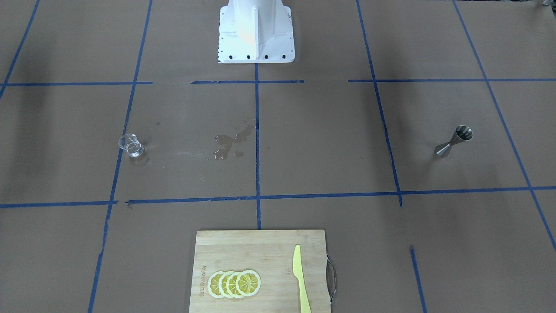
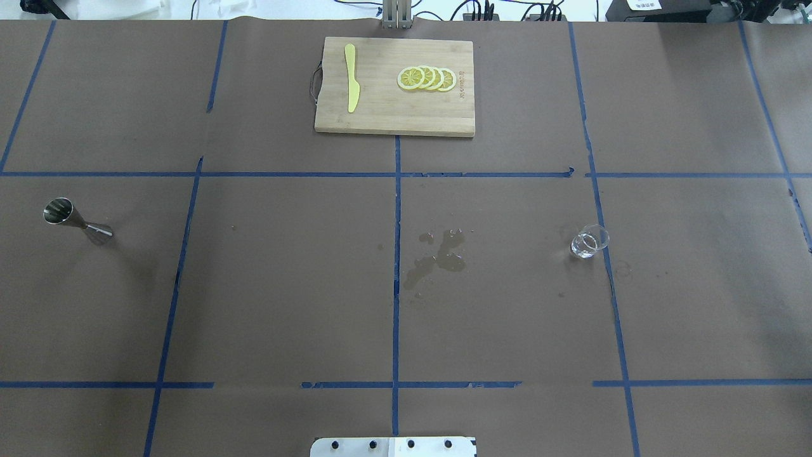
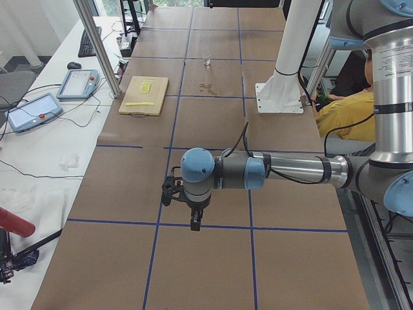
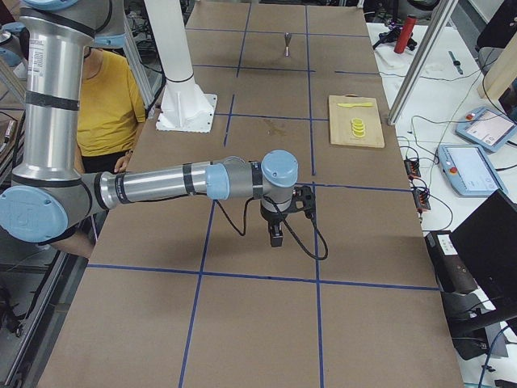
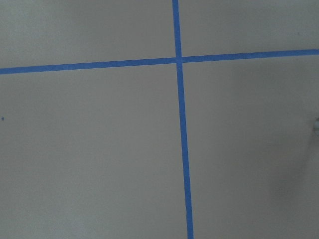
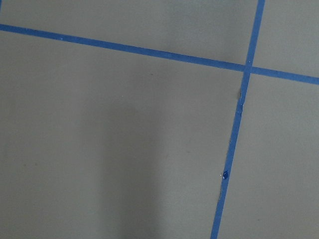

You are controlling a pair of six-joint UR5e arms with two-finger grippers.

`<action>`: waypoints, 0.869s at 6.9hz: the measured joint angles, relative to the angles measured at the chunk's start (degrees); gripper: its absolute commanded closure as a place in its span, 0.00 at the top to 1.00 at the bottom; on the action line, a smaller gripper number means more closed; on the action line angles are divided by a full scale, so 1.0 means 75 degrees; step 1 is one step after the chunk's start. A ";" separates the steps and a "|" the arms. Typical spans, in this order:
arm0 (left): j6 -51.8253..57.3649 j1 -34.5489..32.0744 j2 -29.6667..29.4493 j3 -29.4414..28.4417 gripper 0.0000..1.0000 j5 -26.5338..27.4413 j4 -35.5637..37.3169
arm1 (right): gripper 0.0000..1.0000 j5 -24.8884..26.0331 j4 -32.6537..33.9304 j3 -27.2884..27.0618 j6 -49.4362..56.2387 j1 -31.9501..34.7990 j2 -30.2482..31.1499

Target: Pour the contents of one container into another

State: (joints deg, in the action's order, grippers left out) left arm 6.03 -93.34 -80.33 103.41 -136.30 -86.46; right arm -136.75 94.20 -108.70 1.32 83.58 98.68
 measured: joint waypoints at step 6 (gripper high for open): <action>-0.0042 0.0008 0.0000 -0.0091 1.00 0.0000 -0.0120 | 1.00 0.0132 0.0091 0.0096 0.0614 0.0137 0.0032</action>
State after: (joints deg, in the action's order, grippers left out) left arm 5.71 -93.28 -80.33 102.73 -136.30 -87.36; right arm -135.75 94.89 -107.99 5.92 84.61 98.92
